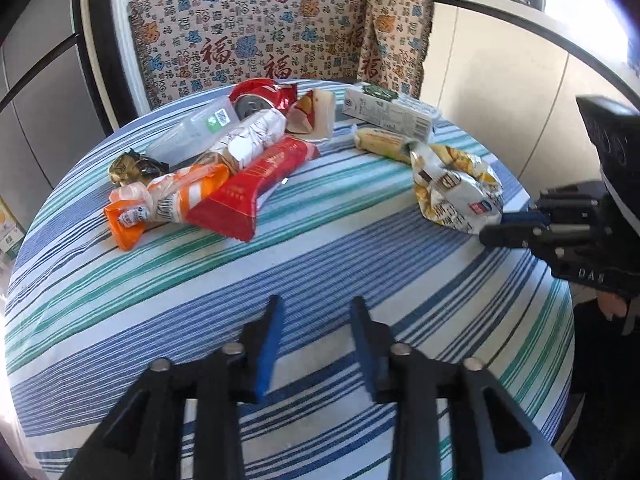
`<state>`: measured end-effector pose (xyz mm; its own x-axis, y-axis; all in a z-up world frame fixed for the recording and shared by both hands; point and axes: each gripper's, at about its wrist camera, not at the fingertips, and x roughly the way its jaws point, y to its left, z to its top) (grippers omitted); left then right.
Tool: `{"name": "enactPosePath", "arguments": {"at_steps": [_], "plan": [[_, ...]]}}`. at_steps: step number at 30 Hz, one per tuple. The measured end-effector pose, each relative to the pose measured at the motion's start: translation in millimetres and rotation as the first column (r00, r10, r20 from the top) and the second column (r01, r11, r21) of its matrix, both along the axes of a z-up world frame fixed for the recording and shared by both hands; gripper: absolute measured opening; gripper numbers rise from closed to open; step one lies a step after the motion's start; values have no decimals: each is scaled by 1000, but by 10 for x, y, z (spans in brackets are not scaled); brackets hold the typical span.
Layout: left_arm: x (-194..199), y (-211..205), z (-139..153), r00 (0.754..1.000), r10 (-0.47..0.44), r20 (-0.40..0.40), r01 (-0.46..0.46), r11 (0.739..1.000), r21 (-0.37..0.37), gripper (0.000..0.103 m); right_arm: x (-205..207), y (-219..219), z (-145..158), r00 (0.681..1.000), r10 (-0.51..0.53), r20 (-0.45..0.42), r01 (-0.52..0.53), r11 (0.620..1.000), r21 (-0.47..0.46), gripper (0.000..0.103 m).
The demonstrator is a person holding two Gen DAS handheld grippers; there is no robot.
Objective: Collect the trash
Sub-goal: 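Grasp the red candy wrapper with the left tool while the right tool grasps the white-yellow snack bag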
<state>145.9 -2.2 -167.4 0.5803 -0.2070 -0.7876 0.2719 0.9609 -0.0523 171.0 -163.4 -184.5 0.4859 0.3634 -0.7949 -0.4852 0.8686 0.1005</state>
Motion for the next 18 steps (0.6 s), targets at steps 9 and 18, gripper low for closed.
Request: {"name": "enactPosePath", "arguments": {"at_steps": [9,18], "plan": [[534,195,205,994,76,76,-76,997,-12,58,27,-44,-22,1000,-18,-3,18,1000,17,11],[569,-23,68,999,-2,52,-2,997,78,26,30,-147,29,999,-35,3,35,999,31,12]]}}
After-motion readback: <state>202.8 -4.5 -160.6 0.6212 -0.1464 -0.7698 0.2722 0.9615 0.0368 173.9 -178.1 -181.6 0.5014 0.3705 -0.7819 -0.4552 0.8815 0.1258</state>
